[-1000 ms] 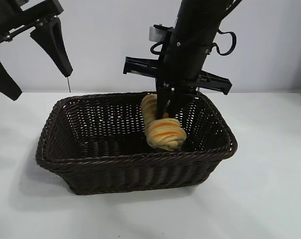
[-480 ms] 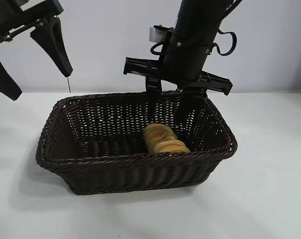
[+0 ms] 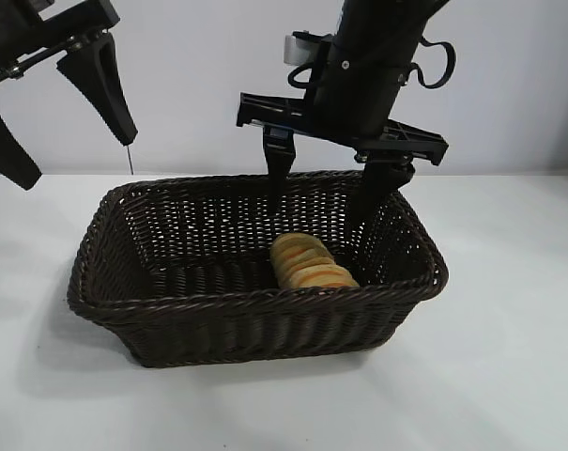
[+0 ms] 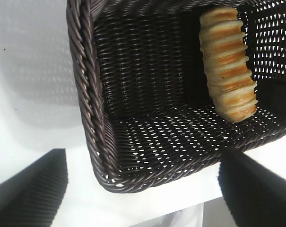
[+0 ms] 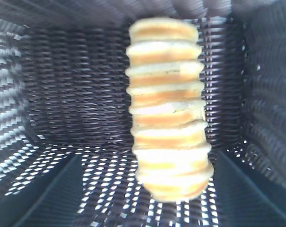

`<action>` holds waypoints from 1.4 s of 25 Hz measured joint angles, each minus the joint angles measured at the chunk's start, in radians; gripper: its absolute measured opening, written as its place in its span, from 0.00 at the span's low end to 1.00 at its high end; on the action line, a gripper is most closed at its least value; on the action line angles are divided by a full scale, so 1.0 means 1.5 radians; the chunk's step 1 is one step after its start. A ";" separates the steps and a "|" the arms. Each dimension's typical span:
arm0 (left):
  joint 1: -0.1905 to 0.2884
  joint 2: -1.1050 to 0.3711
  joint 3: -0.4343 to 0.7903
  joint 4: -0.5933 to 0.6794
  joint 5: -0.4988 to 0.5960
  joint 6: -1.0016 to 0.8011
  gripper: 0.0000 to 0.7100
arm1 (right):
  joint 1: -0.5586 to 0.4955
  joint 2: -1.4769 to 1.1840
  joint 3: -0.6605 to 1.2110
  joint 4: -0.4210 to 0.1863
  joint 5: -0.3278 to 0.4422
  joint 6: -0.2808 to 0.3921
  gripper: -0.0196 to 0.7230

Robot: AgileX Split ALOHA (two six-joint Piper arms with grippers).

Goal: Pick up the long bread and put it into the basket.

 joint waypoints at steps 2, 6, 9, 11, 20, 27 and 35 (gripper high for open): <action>0.000 0.000 0.000 0.000 0.000 0.000 0.88 | -0.009 -0.011 0.000 -0.001 0.003 -0.001 0.78; 0.000 0.000 0.000 0.000 0.000 0.000 0.88 | -0.037 -0.035 0.000 -0.005 0.019 -0.001 0.78; 0.000 0.000 0.000 0.000 0.000 0.000 0.88 | -0.065 -0.043 0.000 -0.013 0.042 -0.001 0.78; 0.000 0.000 0.000 0.000 0.000 0.000 0.88 | -0.081 -0.047 0.000 -0.024 0.055 -0.001 0.78; 0.000 0.000 0.000 0.000 0.000 0.000 0.88 | -0.118 -0.094 0.000 -0.066 0.094 -0.003 0.78; 0.000 0.000 0.000 0.000 0.000 0.000 0.88 | -0.164 -0.112 0.000 -0.079 0.129 -0.017 0.78; 0.000 0.000 0.000 0.000 0.000 0.000 0.88 | -0.176 -0.126 0.000 -0.068 0.137 -0.022 0.78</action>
